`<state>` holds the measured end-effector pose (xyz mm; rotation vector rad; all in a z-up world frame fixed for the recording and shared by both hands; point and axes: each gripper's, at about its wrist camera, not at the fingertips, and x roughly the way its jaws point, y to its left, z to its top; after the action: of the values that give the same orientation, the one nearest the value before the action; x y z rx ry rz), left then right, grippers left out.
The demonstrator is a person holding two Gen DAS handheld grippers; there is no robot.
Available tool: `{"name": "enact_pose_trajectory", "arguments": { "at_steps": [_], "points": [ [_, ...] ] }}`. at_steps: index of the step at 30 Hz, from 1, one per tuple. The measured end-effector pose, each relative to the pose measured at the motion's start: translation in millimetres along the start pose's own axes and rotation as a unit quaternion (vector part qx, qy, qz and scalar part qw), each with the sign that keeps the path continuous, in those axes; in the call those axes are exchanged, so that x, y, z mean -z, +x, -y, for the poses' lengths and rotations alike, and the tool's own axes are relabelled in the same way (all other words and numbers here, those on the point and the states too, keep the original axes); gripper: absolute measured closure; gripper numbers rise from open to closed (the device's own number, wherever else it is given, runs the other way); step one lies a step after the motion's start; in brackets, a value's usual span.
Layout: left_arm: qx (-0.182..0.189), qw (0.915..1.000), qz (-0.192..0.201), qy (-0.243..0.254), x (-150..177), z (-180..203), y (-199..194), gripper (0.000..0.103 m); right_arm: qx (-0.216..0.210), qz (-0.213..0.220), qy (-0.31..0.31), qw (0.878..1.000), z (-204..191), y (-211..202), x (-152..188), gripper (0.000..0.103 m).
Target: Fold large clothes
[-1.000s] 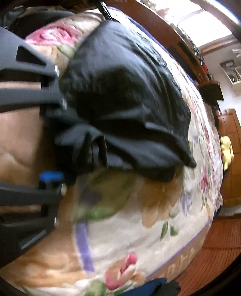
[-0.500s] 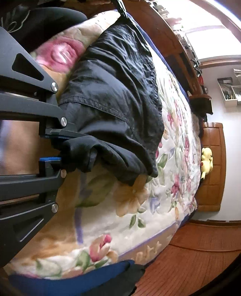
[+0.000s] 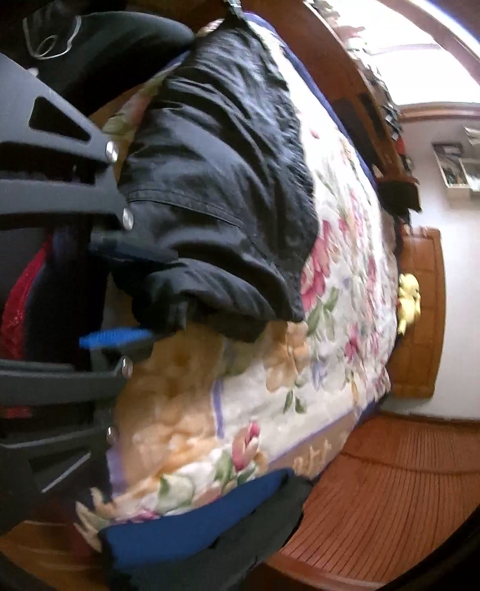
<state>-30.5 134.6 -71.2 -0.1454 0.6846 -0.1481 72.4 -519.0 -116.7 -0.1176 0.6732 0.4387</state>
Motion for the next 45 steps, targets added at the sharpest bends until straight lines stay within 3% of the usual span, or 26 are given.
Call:
{"name": "enact_pose_trajectory", "arguments": {
  "at_steps": [5,10,14,20,23,25,28,34,45],
  "points": [
    [-0.002,1.0,-0.001,-0.008,4,2,-3,0.095,0.015,0.042,-0.001,0.999,-21,-27,-5,0.046],
    [-0.006,0.9999,0.0,-0.014,7,3,-5,0.095,-0.03,0.059,0.0,0.998,-45,-31,-9,0.044],
    [-0.011,0.9999,-0.002,-0.013,9,3,-2,0.095,-0.039,0.063,-0.033,0.997,-80,-14,-11,0.044],
    [-0.013,0.9998,-0.012,-0.013,12,0,2,0.095,-0.104,0.042,-0.048,0.993,-131,33,-23,0.044],
    [-0.017,0.9997,-0.014,-0.01,14,1,2,0.095,-0.131,0.007,-0.054,0.99,-148,63,-25,0.044],
    [-0.019,0.9996,-0.017,-0.009,15,0,3,0.095,-0.128,-0.024,-0.067,0.989,-155,86,-23,0.044],
    [-0.016,0.9995,-0.02,-0.015,19,-2,6,0.095,-0.118,-0.031,-0.074,0.99,-161,105,-10,0.044],
    [-0.022,0.9987,-0.041,-0.022,25,-4,15,0.095,-0.123,-0.008,-0.068,0.99,-157,98,1,0.044],
    [-0.011,0.9999,-0.011,0.0,-1,14,-4,0.095,-0.124,0.001,-0.059,0.991,-152,90,5,0.044]
  ]
}}
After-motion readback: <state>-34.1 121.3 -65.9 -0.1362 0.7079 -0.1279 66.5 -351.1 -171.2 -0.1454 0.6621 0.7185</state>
